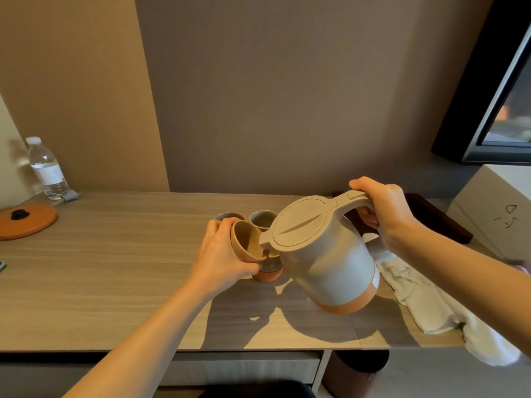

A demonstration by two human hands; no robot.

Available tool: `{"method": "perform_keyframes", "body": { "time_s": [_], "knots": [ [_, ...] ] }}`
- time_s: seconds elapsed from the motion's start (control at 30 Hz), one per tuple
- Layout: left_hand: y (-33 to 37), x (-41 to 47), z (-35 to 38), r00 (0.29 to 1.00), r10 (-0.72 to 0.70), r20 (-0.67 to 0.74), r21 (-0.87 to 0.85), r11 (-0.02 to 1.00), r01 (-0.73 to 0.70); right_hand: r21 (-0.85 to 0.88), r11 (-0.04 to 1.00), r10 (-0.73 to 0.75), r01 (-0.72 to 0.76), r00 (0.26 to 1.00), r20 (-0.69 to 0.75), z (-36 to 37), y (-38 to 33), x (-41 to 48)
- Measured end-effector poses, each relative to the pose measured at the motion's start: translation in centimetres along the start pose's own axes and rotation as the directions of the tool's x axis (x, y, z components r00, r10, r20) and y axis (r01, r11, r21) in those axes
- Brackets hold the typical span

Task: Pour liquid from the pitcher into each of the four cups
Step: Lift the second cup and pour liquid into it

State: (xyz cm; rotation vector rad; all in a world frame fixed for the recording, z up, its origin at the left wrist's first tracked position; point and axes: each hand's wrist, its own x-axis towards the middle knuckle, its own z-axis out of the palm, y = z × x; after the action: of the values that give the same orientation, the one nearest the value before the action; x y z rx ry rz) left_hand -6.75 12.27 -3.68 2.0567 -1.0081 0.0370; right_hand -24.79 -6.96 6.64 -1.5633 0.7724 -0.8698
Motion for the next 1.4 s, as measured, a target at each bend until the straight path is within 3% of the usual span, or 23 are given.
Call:
{"method": "perform_keyframes", "body": {
  "time_s": [1.4],
  "knots": [
    [1.5,-0.8,0.2,0.999,-0.030,-0.012,-0.081,0.996,0.029,-0.127,0.989,-0.076,0.079,0.997,0.034,0.6,-1.1,0.5]
  ]
}}
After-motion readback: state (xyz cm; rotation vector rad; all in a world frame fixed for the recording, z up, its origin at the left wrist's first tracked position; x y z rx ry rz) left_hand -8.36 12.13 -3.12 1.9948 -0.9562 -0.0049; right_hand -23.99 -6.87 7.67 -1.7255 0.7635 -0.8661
